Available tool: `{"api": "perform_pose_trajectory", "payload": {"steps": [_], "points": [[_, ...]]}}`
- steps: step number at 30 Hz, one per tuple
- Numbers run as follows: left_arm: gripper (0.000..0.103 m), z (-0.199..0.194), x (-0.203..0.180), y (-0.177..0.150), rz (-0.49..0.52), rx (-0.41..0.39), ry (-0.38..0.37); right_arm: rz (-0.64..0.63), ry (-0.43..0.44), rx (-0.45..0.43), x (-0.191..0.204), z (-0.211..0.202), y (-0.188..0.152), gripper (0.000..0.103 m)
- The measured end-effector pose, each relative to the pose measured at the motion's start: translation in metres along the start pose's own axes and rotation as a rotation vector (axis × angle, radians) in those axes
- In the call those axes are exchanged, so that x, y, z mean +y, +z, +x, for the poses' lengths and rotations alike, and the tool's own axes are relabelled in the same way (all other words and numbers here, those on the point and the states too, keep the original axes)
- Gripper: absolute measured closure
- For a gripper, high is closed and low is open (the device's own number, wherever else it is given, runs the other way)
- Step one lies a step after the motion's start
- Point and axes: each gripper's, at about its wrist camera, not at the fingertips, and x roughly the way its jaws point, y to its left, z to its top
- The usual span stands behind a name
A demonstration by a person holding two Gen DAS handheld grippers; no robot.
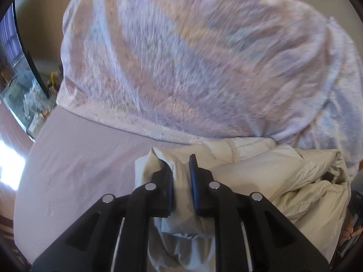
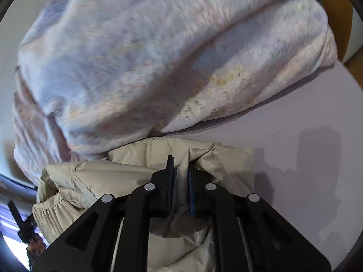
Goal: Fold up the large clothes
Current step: 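Lift the hem with both grippers and fold it toward the collar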
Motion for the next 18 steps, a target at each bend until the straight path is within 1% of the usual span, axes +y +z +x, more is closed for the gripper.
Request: {"api": "perform_pose_trajectory", "payload": {"steps": [2, 3, 6, 8, 9, 10, 11, 12, 14, 15, 16, 18], "points": [[0.086, 0.013, 0.001, 0.003, -0.021, 0.02, -0.001, 0.031, 0.016, 0.016, -0.003, 0.011, 0.007, 0.085], [0.085, 0.018, 0.001, 0.004, -0.028, 0.027, -0.003, 0.042, 0.022, 0.022, -0.005, 0.014, 0.009, 0.084], [0.077, 0.031, -0.001, 0.01, -0.046, 0.048, -0.011, 0.072, 0.042, 0.031, -0.008, 0.02, 0.019, 0.077], [0.07, 0.034, -0.003, 0.014, -0.047, 0.055, -0.013, 0.098, 0.057, 0.03, -0.013, 0.019, 0.024, 0.072], [0.069, 0.036, -0.004, 0.017, -0.048, 0.056, -0.013, 0.107, 0.06, 0.029, -0.014, 0.017, 0.026, 0.071], [0.064, 0.036, -0.006, 0.019, -0.049, 0.056, -0.014, 0.109, 0.062, 0.026, -0.014, 0.015, 0.028, 0.068], [0.056, 0.036, -0.007, 0.021, -0.049, 0.052, -0.017, 0.107, 0.059, 0.02, -0.013, 0.012, 0.03, 0.066], [0.051, 0.034, -0.007, 0.023, -0.049, 0.044, -0.021, 0.098, 0.054, 0.013, -0.011, 0.008, 0.031, 0.065], [0.031, 0.025, -0.011, 0.028, -0.039, 0.007, -0.001, 0.076, 0.041, 0.001, -0.006, -0.001, 0.032, 0.061], [0.028, 0.018, -0.012, 0.03, -0.028, -0.02, 0.013, 0.062, 0.037, -0.01, -0.003, -0.007, 0.031, 0.06], [0.026, 0.014, -0.013, 0.032, -0.024, -0.033, 0.011, 0.051, 0.032, -0.019, 0.0, -0.011, 0.031, 0.058], [0.025, 0.003, -0.014, 0.033, -0.02, -0.051, -0.004, 0.015, 0.013, -0.046, 0.009, -0.025, 0.029, 0.055]]}}
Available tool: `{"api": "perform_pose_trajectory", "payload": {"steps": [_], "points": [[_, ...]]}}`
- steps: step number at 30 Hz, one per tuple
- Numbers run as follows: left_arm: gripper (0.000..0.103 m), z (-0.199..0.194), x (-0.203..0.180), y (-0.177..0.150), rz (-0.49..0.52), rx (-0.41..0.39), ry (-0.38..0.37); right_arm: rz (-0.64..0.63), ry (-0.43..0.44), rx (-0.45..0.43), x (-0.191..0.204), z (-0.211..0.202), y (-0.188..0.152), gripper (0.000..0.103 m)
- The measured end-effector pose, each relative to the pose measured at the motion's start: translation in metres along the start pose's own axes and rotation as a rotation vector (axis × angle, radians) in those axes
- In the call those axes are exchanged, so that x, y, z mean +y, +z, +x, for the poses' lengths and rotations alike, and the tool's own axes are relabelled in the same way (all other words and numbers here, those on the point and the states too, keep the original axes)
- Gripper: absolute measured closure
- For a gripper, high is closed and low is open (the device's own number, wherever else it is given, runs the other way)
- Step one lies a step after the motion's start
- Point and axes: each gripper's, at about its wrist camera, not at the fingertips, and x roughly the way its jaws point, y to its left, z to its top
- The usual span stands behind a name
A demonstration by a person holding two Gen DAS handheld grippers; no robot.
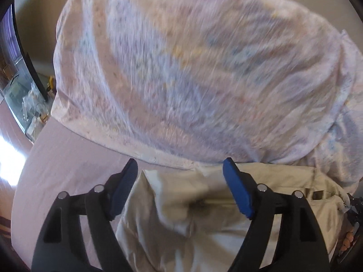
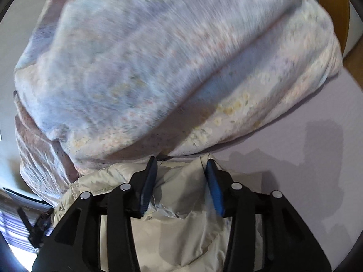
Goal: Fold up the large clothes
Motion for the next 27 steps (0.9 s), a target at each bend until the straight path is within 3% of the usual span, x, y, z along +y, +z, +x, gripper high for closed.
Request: {"api": "perform_pose_trajectory", "payload": {"steps": [6, 10, 15, 22, 27], "points": [[0.021, -0.031, -0.015, -0.011, 0.054, -0.037, -0.047, -0.086, -0.04, -0.096, 0.02, -0.039, -0.013, 0.046], [0.021, -0.041, -0.027, -0.029, 0.086, -0.021, -0.085, -0.132, -0.074, -0.147, 0.031, -0.053, -0.021, 0.045], [0.021, -0.04, -0.041, -0.047, 0.125, 0.008, -0.103, -0.171, -0.094, -0.264, 0.039, -0.077, -0.019, 0.034], [0.021, -0.03, -0.054, -0.055, 0.161, 0.026, -0.095, -0.245, 0.002, -0.097, 0.059, -0.047, -0.038, 0.034], [0.021, -0.02, -0.055, -0.064, 0.166, 0.032, -0.082, -0.301, 0.012, 0.058, 0.074, 0.0, -0.068, 0.054]]}}
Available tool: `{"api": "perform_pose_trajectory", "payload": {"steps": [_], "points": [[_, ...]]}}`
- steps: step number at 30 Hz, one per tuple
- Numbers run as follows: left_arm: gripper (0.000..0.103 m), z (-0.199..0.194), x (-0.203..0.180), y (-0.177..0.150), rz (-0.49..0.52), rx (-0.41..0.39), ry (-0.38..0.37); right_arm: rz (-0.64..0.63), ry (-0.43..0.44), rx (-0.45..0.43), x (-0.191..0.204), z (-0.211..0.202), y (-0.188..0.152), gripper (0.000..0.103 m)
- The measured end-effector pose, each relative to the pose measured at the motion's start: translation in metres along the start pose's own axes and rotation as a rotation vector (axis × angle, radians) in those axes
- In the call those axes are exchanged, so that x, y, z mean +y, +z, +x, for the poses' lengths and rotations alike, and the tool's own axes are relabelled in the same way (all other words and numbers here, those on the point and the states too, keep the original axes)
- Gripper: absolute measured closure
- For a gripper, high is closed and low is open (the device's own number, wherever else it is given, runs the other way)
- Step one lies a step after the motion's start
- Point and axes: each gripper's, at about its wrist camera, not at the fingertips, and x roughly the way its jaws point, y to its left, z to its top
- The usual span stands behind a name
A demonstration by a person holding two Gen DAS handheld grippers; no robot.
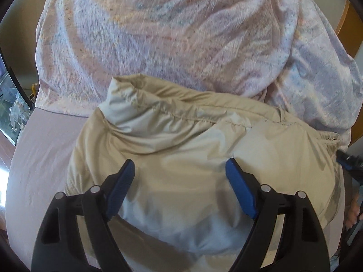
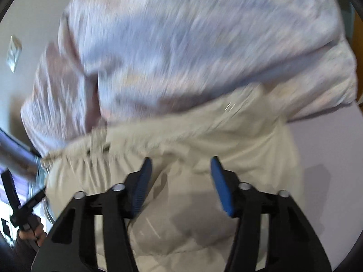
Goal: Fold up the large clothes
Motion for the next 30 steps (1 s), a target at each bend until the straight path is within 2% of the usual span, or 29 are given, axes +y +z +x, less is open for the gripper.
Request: {"api": "perform_pose_trajectory", "payload": {"steps": [1, 4, 5, 8, 21, 30], "points": [[0.021, 0.003, 0.0, -0.001, -0.001, -0.003, 0.006, -0.01, -0.003, 0.015, 0.003, 0.005, -0.003, 0.059], [0.021, 0.012, 0.001, -0.002, -0.012, -0.012, 0.028, -0.048, -0.045, 0.056, 0.012, 0.029, -0.009, 0.087], [0.021, 0.016, 0.002, -0.001, -0.02, -0.016, 0.035, -0.053, -0.063, 0.057, 0.013, 0.036, -0.01, 0.094], [0.021, 0.028, 0.006, 0.0, -0.048, -0.026, 0.058, -0.039, -0.087, 0.032, 0.011, 0.049, -0.01, 0.1], [0.01, 0.07, 0.004, 0.021, -0.046, -0.073, 0.131, -0.041, -0.142, -0.044, 0.026, 0.088, -0.008, 0.101], [0.003, 0.086, 0.008, 0.024, -0.055, -0.109, 0.118, -0.065, -0.159, -0.132, 0.026, 0.093, -0.017, 0.101]]}}
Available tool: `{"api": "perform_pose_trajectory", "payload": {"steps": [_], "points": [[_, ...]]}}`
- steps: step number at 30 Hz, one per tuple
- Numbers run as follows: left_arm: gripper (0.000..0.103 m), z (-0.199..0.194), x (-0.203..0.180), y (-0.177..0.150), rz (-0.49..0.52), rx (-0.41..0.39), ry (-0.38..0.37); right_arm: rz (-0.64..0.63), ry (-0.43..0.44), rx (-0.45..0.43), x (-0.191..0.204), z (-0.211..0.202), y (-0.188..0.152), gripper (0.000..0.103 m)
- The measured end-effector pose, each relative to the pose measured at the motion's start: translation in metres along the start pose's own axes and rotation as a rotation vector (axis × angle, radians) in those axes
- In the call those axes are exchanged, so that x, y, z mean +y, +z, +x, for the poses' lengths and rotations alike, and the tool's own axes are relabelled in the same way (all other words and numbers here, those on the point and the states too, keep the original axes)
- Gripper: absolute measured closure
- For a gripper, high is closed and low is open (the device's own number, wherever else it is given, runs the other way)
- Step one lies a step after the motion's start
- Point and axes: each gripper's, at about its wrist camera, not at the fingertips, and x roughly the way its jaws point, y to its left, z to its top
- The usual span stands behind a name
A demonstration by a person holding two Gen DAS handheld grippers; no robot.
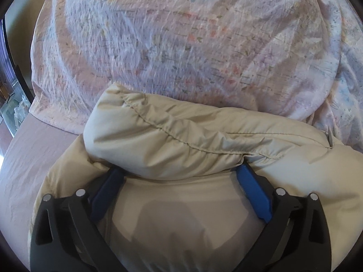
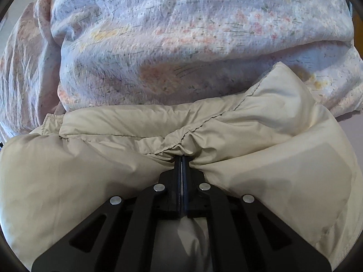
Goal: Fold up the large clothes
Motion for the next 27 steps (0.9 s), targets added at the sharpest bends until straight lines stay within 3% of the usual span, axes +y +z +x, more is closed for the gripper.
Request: {"api": "perform_pose_trajectory", "payload": {"steps": [11, 14, 18, 21, 23, 27], "points": [[0.002, 0.009, 0.006, -0.01, -0.009, -0.021, 0.0, 0.004, 0.024, -0.051, 0.003, 0.015, -0.02, 0.101], [0.002, 0.012, 0.006, -0.01, -0.003, -0.011, 0.002, 0.019, 0.041, -0.038, -0.009, 0.022, -0.011, 0.101], [0.002, 0.002, 0.001, -0.006, 0.024, 0.038, 0.014, 0.03, 0.063, 0.055, -0.021, 0.016, 0.0, 0.099], [0.003, -0.013, 0.007, -0.006, 0.029, 0.047, 0.005, 0.027, 0.063, 0.056, -0.027, -0.002, 0.004, 0.08], [0.003, -0.024, 0.013, -0.008, 0.028, 0.03, 0.005, 0.015, 0.037, 0.008, -0.033, -0.024, -0.001, 0.057], [0.003, -0.039, 0.027, -0.015, 0.022, 0.003, 0.018, 0.022, -0.011, -0.031, -0.047, -0.049, -0.013, 0.054]]}}
